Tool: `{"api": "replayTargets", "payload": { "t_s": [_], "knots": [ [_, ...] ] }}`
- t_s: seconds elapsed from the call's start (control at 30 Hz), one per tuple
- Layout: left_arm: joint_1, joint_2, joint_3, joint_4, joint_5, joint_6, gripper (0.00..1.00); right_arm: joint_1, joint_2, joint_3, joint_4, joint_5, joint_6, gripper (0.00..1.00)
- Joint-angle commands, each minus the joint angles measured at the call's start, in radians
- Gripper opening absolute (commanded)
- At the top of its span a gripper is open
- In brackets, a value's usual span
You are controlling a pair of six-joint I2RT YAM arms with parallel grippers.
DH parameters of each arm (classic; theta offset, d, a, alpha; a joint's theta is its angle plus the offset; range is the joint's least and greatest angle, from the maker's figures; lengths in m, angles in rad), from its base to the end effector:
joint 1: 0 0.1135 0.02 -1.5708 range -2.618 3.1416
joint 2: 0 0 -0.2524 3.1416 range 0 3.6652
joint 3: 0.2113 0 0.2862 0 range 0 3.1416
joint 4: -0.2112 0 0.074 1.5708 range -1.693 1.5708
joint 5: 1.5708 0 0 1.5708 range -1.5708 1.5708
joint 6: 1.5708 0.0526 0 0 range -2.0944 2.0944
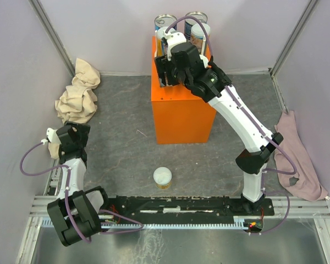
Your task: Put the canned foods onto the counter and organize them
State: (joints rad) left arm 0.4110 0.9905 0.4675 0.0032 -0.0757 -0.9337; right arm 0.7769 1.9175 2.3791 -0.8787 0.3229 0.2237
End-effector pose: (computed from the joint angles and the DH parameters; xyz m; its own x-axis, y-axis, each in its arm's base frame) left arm 0.2402 0.1090 0.1740 0.0978 -0.8317 -0.5465 -0.6387 0.3687 -0.6754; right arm 0.3275 0.2986 0.4791 -0.3832 -0.0817 -0.9200 -0.3825 0.9207 0.0775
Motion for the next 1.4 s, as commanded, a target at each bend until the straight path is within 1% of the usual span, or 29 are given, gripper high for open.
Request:
{"api": "replayTargets", "payload": {
  "t_s": [0.0, 0.1, 0.37, 0.63, 0.73, 0.77, 1.23, 1.37],
  "knots": [
    [0.008, 0.000, -0.002, 0.044, 0.003, -0.029, 0.95, 0.007, -0.030, 0.002, 0.060, 0.019, 0.022, 0.78],
    [0.008, 0.000, -0.002, 0.046, 0.004, -0.029, 0.95, 0.013, -0.025, 0.006, 0.060, 0.023, 0.022, 0.79],
    [0.008, 0.000, -0.003, 0.047, 0.008, -0.030, 0.95, 0.026, -0.033, 0.029, 0.054, 0.044, 0.001, 0.86],
    [0.008, -0.001, -0.003, 0.046, 0.004, -0.030, 0.95, 0.032, -0.055, 0.027, 0.068, 0.053, -0.021, 0.90],
    [0.008, -0.003, -0.002, 0.044, 0.004, -0.030, 0.95, 0.035, -0.066, 0.024, 0.079, 0.055, -0.026, 0.97],
    [0.008, -0.003, -0.001, 0.044, 0.004, -0.031, 0.95, 0.035, -0.069, 0.026, 0.082, 0.060, -0.027, 0.97],
    [0.009, 0.002, -0.002, 0.048, 0.005, -0.030, 0.95, 0.060, -0.128, 0.008, 0.122, 0.100, -0.066, 0.97],
    [0.008, 0.003, -0.002, 0.047, 0.004, -0.030, 0.95, 0.081, -0.169, -0.026, 0.141, 0.109, -0.080, 0.97]
  ]
}}
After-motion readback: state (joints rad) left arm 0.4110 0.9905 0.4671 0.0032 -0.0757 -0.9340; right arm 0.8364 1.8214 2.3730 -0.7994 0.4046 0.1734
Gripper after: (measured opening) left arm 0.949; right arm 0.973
